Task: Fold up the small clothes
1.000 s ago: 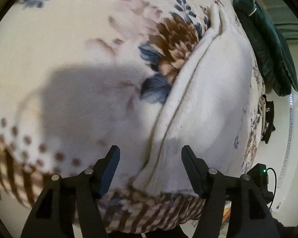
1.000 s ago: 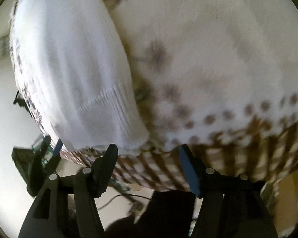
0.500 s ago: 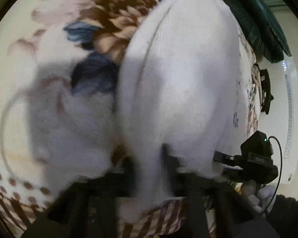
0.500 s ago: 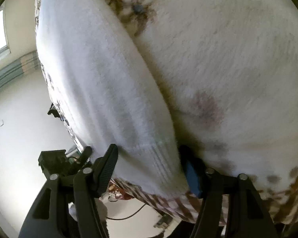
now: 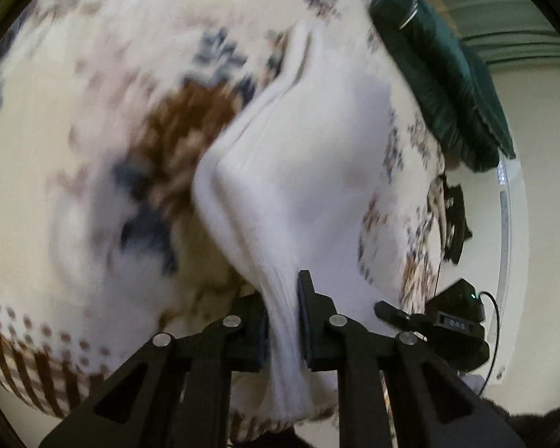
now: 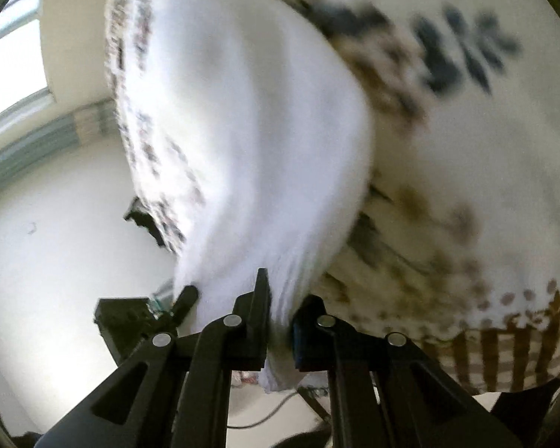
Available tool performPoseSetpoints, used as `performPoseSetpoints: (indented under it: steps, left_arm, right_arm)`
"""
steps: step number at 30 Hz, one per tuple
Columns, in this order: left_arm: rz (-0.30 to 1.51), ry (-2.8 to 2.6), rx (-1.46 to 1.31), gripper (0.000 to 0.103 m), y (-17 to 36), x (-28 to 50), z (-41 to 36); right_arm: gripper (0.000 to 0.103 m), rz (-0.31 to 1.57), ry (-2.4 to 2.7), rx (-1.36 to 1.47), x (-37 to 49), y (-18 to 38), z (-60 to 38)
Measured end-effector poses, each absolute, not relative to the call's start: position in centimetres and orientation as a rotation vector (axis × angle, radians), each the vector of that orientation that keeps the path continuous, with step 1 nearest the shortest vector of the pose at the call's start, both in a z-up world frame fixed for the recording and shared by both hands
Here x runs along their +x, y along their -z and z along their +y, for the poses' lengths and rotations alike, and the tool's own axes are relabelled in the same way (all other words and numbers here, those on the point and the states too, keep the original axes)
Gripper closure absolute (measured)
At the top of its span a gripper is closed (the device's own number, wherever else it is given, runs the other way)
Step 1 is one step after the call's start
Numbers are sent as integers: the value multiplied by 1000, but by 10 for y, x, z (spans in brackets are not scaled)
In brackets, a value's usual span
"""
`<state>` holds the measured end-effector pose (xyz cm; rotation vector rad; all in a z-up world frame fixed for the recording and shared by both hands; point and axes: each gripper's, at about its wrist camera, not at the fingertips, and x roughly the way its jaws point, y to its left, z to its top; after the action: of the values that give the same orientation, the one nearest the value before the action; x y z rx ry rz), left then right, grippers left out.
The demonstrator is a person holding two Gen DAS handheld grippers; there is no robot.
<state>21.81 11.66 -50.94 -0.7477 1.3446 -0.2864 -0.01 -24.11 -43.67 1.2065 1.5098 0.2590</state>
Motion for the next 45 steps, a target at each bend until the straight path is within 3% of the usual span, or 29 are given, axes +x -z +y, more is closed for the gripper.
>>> performPoseSetpoints:
  steps: [11,23,34,37,40,41,43,45]
  left_arm:
    - [1193,319,-676,92,471,332,86]
    - [1199,212,-467,91,481,418,43]
    - [1219,206,-477,91,501,469,39]
    - [1260,218,-592,86,518,487,47]
    - [1237,216,-760,65,536,513,69]
    - [1221,208,-808,49,540,521,77]
    - [1182,196,-909,46,546,533,93]
    - [1170,182,-936,45,547,540,103]
  right_arm:
    - [94,1274,-228,1170,125,351,-273]
    - [94,1236,-190,1166,223,367,-328]
    - [94,1265,-153,1153,301,390,-342]
    - [94,1297,-156,1138,322,401,-342]
    - [89,1347,-152,1148,348,419,-342]
    - [86,1359,-153,1151,356,423,-343]
    - [76,1359,-165,1184,374,432,-346]
    - [59,1310,-167,1228,388,433,-355]
